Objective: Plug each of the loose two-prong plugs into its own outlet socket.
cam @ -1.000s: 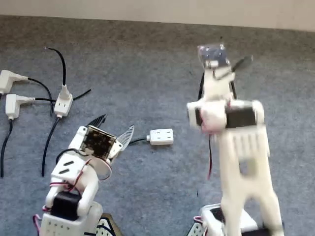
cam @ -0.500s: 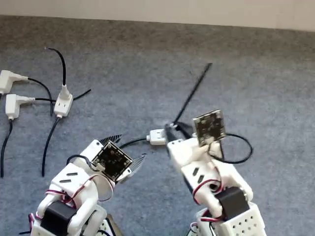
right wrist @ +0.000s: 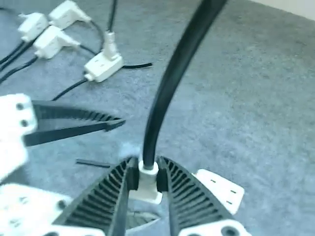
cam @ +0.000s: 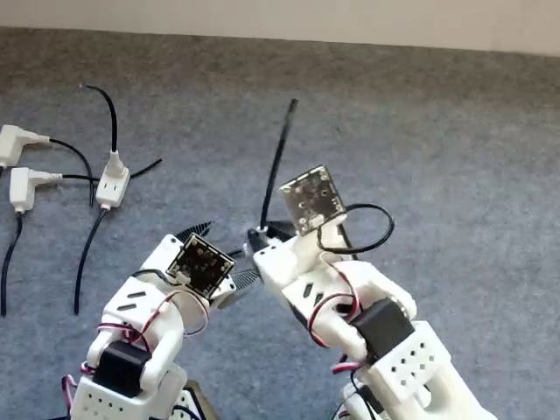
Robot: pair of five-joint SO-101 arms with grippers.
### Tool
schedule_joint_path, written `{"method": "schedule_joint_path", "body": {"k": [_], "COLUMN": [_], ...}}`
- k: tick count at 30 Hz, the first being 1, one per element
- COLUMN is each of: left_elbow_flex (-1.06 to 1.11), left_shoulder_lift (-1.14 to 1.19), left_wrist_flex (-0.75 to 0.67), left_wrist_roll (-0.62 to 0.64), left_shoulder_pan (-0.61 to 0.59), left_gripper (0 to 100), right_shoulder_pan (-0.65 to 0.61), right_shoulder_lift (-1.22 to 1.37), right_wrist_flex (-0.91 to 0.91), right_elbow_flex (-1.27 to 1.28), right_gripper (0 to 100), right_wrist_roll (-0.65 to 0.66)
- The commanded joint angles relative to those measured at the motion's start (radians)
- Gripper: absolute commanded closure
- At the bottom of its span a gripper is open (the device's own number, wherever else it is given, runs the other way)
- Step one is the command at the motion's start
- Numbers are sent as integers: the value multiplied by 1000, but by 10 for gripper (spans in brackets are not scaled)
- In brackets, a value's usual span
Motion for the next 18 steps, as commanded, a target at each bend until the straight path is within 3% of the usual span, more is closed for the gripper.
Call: {"method": "schedule_joint_path", "body": {"k": [1,7,13,18], "left_elbow_flex": [12,58,54,59], "left_shoulder_lift": [-7,-7,-7,-7], "left_wrist_flex": [-34,-146,-147,-147], "left_wrist_roll": [-6,-8,-8,-8], "left_shoulder_pan": [-33,-183,-196,-194], "left_gripper": [631,631,631,631], "right_shoulder_pan": [-67,-62,-47,56], "right_shoulder_lift": [5,5,4,4], "right_wrist_flex": [56,125,220,222], "right_elbow_flex": [-82,-90,-84,-85], "right_gripper": [993,993,993,993], "right_wrist_roll": [15,72,143,155]}}
